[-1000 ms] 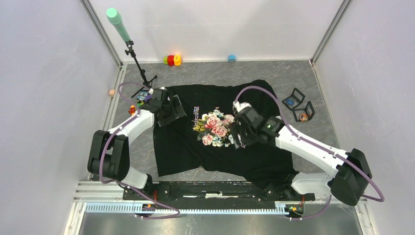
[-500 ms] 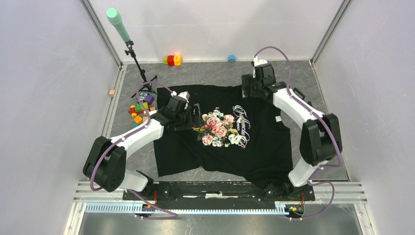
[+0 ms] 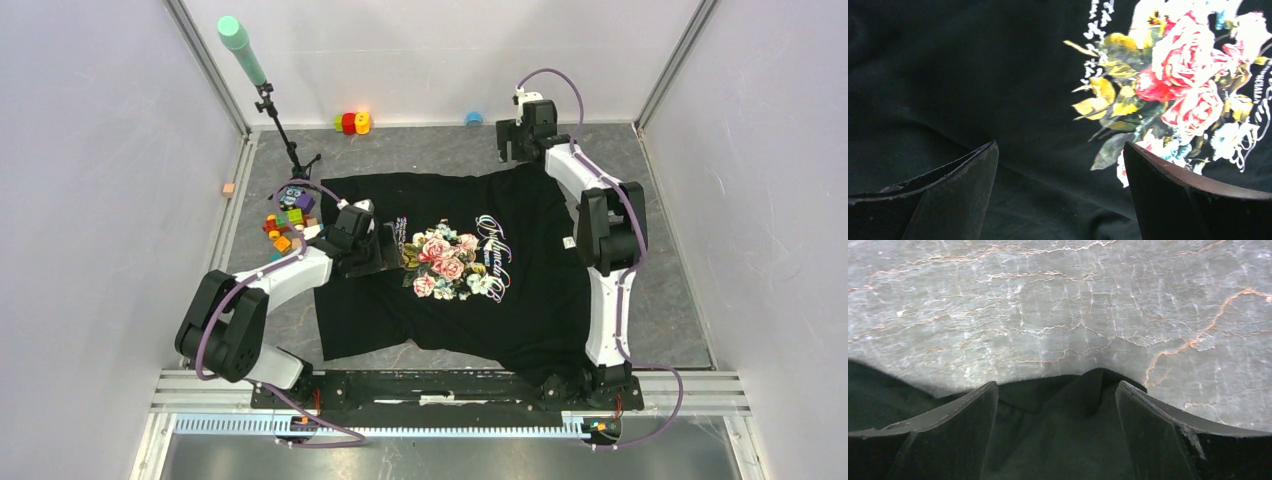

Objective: Pin the brooch onto the clothing

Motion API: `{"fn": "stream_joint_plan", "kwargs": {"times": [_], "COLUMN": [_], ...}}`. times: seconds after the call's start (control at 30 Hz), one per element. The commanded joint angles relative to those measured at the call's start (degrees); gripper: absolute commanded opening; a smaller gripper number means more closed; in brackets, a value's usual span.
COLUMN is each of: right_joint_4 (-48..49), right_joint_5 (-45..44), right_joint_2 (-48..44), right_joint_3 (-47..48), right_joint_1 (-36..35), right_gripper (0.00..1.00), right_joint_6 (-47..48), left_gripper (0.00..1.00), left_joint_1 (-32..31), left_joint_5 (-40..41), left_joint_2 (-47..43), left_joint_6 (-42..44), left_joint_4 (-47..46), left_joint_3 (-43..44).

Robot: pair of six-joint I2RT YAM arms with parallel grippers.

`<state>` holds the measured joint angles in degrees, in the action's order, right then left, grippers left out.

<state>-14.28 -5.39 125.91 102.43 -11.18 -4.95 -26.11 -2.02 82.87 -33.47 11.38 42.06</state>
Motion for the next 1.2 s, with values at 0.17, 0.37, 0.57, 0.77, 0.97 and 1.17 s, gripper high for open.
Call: {"fn": "stream_joint_plan", "kwargs": {"times": [0.17,0.37,0.57,0.77,0.97,1.17], "right_joint_4": [-1.21,1.11,9.58,19.16,20.08,20.58], "right_joint_5": [1.48,5.23,11.33,19.36,22.54,23.48], "right_joint_2": [4.97,7.48,8.78,12.62,13.36,5.60], "right_joint_3": [1.03,3.15,3.36,6.12,10.25,4.20], "right_joint_1": [2.56,4.78,8.88,12.51,12.94,12.94], "right_gripper": [0.66,0.02,0.00,0.00,0.43,0.82], "right_joint_6": [-0.53,-3.69,-10.14,-14.91,-14.05,-11.23], "left_gripper": [1.00,1.00,1.00,1.00,1.00,1.00], "left_joint_1": [2.53,3.47,3.76,3.78,3.58,3.55], "left_joint_5": [-0.04,0.18,1.50,1.77,0.95,-0.79], "left_joint_2": [0.74,0.06,-1.64,-3.49,-8.76,-14.66], "left_joint_6": [-1.05,-0.18,1.58,4.46,6.72,3.06], "left_joint_4": [-3.42,-2.43,-1.13,1.52,9.26,17.47], "left_joint_3": [-2.59,-4.31,-5.10,-3.17,2.87,4.06]}}
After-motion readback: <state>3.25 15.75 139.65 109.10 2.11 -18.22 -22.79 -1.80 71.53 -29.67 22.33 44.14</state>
